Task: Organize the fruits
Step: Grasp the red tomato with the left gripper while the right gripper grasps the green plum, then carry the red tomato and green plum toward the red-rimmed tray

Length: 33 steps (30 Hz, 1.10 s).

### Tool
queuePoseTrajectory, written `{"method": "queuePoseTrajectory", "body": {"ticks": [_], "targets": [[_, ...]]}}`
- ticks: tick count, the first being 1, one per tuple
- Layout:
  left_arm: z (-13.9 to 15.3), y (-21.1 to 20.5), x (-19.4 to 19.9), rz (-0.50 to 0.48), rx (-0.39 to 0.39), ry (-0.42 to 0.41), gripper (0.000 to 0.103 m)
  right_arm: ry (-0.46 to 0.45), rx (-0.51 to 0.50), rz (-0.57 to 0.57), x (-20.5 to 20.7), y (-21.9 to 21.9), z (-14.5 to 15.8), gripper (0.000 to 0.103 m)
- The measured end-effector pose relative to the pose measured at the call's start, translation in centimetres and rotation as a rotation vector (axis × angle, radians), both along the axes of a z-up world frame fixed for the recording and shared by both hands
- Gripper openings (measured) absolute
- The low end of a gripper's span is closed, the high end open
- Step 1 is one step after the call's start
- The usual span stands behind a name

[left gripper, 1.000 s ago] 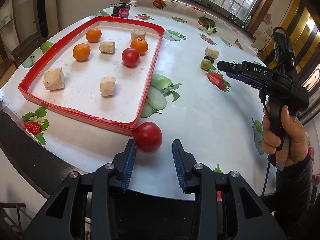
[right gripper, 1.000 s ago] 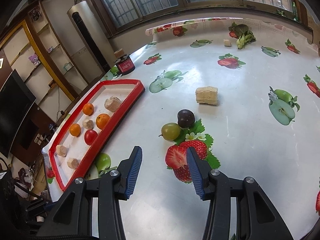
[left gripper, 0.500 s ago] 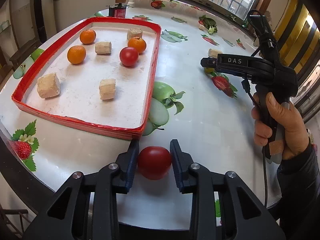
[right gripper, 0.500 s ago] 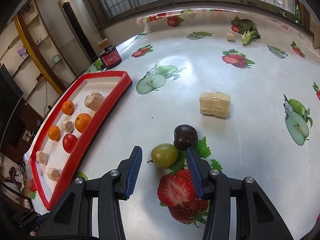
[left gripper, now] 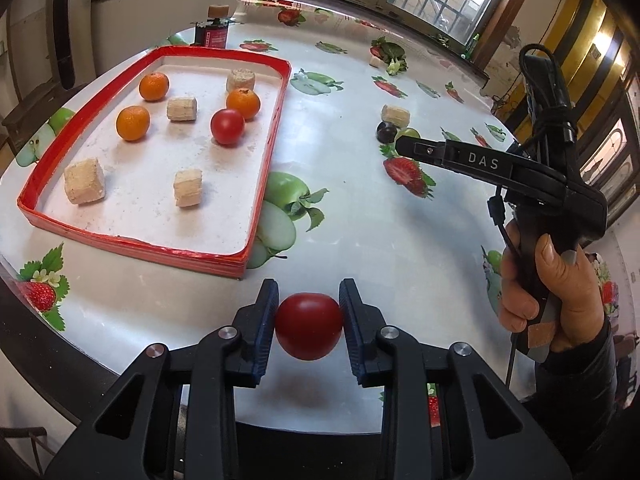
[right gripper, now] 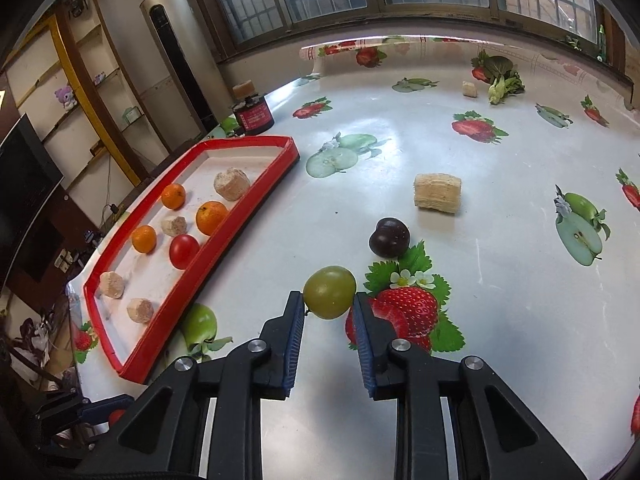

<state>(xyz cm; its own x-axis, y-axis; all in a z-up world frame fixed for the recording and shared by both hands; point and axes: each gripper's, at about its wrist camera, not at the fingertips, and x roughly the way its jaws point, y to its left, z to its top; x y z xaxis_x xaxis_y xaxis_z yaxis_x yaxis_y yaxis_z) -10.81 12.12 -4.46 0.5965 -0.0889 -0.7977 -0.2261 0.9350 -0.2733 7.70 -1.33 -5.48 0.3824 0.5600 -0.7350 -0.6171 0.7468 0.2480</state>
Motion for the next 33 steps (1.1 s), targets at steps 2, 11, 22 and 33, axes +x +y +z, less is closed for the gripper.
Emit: {"method": "queuePoseTrajectory", "body": {"ticks": [2, 11, 22, 33], "targets": [[0.6, 0.0, 0.1, 0.0, 0.003, -0.012, 0.029, -0.008, 0.022, 0.005, -0.6, -0.4, 0.9, 0.025], [2.5, 0.6, -0.3, 0.012, 0.021, -0.054, 0.029, -0.045, 0.081, 0.051, -3.1, -0.6, 3.9, 0.025], [3.9, 2.8, -0.8, 0.077, 0.057, -0.09, 0.029, -0.058, 0.1, 0.087, -4.9, 0.3, 4.9, 0.025], [4.1, 5.0, -1.0, 0.129, 0.069, -0.095, 0.029, -0.06, 0.106, 0.124, -6.3, 1.5, 5.2, 0.025]]}}
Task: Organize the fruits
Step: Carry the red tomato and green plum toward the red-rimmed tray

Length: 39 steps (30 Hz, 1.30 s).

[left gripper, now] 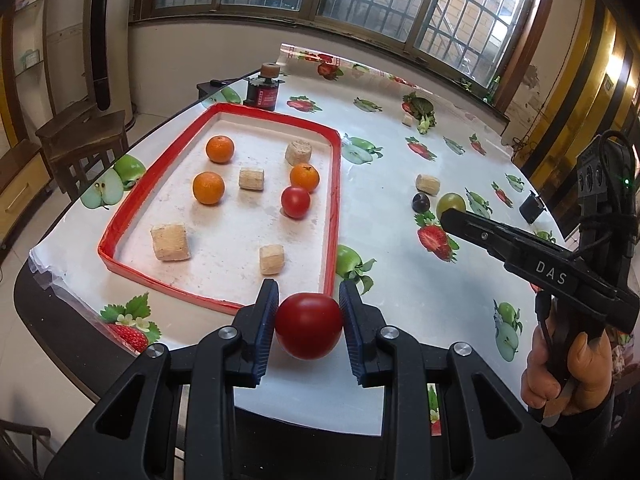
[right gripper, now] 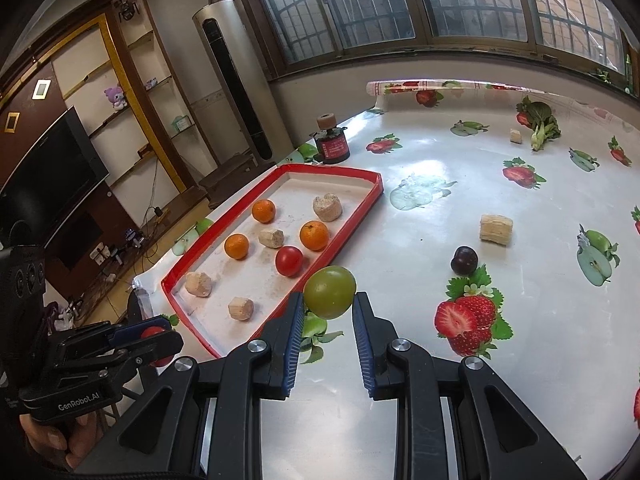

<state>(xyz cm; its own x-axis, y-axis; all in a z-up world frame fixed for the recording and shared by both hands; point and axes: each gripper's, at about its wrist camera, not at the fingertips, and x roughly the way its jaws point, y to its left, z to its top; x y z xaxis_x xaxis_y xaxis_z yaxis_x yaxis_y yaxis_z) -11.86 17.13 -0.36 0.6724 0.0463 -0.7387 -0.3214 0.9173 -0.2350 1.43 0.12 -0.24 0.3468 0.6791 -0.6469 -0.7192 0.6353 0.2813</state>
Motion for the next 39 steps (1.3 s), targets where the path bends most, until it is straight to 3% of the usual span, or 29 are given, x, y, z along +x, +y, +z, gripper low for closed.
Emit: {"method": "queuePoseTrajectory", "body": {"ticks": [39], "targets": [[0.2, 7.1, 0.9, 0.106, 0.013, -0.013, 0.029, 0.007, -0.055, 0.107, -1.6, 6.6, -0.9, 0.025]]}}
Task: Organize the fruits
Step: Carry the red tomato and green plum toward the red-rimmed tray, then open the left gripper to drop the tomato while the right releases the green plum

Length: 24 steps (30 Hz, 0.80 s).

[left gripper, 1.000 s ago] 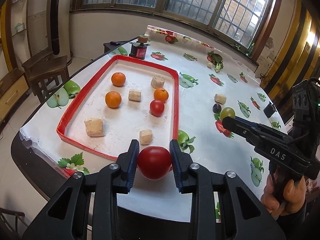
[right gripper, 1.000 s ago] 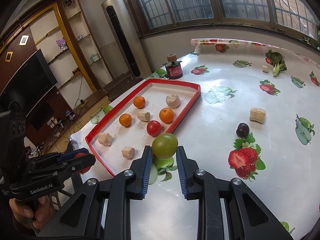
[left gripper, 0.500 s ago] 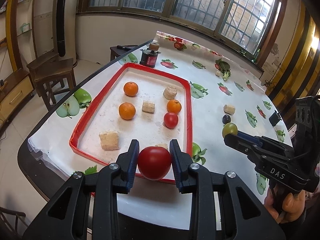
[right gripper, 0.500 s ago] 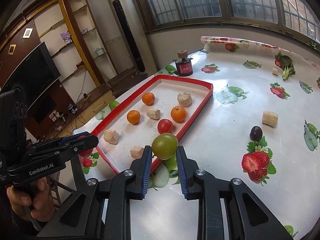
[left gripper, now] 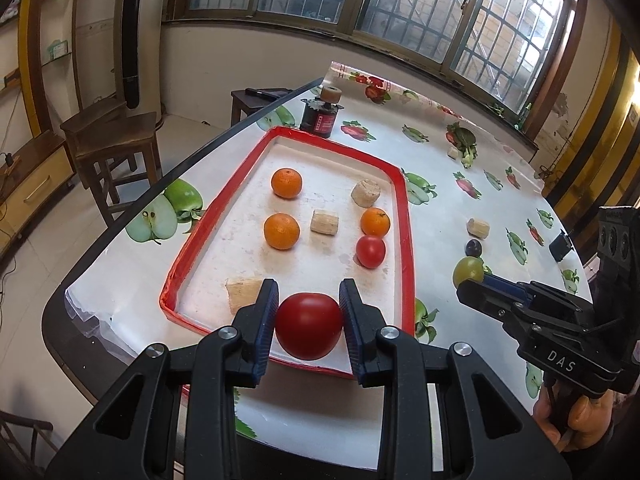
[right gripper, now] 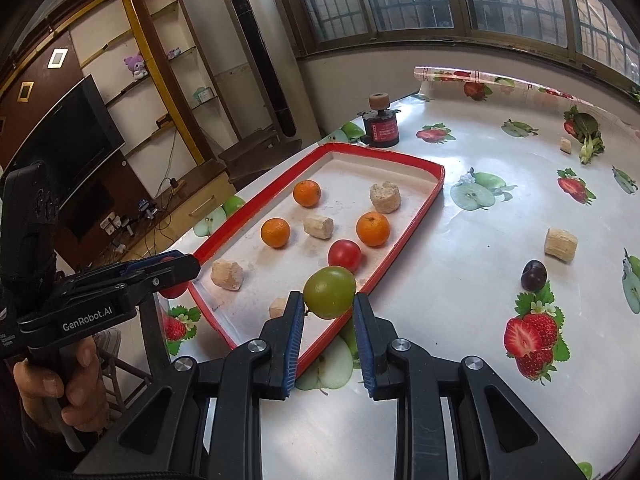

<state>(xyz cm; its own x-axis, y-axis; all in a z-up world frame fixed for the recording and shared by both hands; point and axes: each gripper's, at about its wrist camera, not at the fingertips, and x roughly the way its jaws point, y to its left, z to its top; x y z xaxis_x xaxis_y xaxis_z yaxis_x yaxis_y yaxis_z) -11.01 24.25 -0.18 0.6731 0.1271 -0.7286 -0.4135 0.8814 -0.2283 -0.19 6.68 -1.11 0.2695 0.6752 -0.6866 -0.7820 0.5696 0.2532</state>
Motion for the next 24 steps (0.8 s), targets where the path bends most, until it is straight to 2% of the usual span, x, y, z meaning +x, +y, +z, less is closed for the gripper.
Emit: {"method": "queuePoseTrajectory", "body": {"ticks": [15, 24], "targets": [[-1.1, 4.8, 2.9, 0.052, 0.005, 0.033, 0.029, 0.028, -0.007, 0.04, 1.4, 3.6, -0.8, 0.025], [-2.8, 6.3, 5.6, 0.05, 0.002, 0.075, 0.029, 0.066, -0.049, 0.077, 1.8, 6.7, -3.2, 0.025]]}}
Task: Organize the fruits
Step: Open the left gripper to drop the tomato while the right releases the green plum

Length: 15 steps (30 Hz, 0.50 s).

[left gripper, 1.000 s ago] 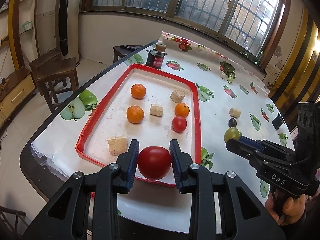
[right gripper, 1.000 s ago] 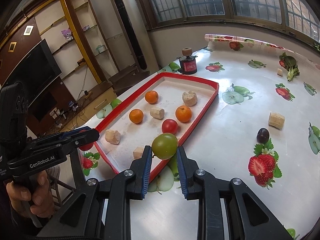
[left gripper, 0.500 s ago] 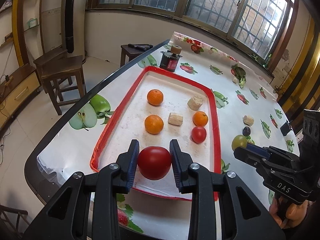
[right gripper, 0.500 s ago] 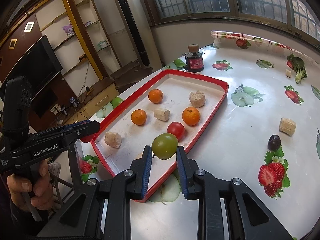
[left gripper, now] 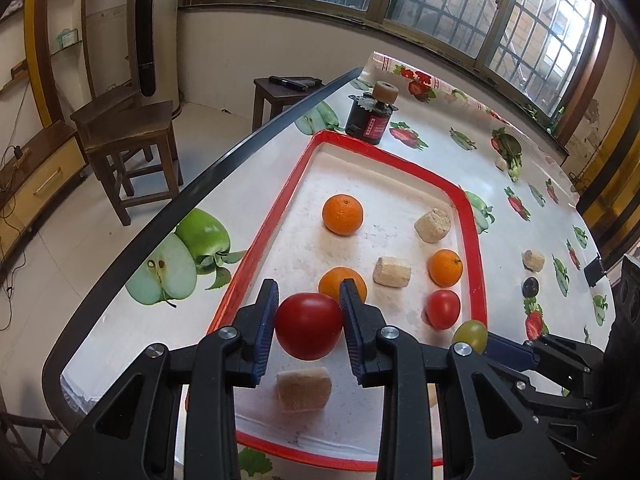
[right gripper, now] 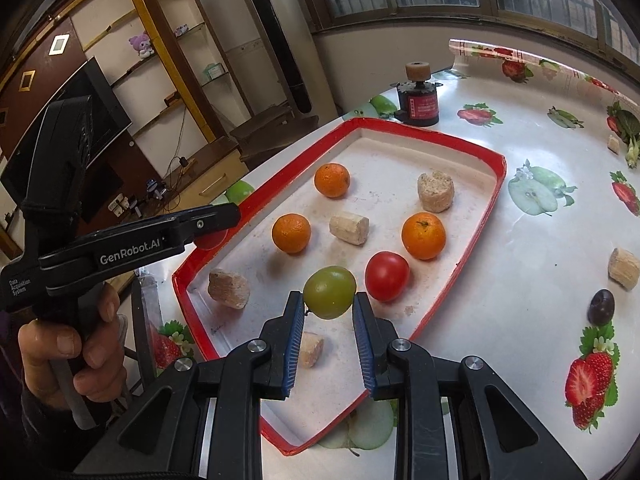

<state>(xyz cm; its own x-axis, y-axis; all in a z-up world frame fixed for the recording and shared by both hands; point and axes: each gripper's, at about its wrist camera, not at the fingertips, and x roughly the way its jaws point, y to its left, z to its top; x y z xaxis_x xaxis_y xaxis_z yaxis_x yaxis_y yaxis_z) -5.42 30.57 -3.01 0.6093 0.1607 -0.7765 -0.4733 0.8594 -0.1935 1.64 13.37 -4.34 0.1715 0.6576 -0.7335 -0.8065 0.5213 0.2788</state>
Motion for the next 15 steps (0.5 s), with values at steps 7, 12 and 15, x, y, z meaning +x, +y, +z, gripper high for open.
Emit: {"method": "queuePoseTrajectory", "body": {"ticks": [7, 12, 15], "targets": [[-1.6, -0.3, 0.9, -0.026, 0.0, 0.041, 0.029, 0.02, -0.026, 0.004, 0.4, 0.8, -1.2, 0.025], [-2.6, -0.2, 1.0, -0.037, -0.007, 0.063, 0.029, 0.027, -0.05, 0.01, 0.7, 1.4, -2.0, 0.025], [-2.6, 0.0, 0.9, -0.033, -0.013, 0.062, 0.029, 0.031, -0.058, 0.011, 0.9, 1.6, -2.4, 0.026]]}}
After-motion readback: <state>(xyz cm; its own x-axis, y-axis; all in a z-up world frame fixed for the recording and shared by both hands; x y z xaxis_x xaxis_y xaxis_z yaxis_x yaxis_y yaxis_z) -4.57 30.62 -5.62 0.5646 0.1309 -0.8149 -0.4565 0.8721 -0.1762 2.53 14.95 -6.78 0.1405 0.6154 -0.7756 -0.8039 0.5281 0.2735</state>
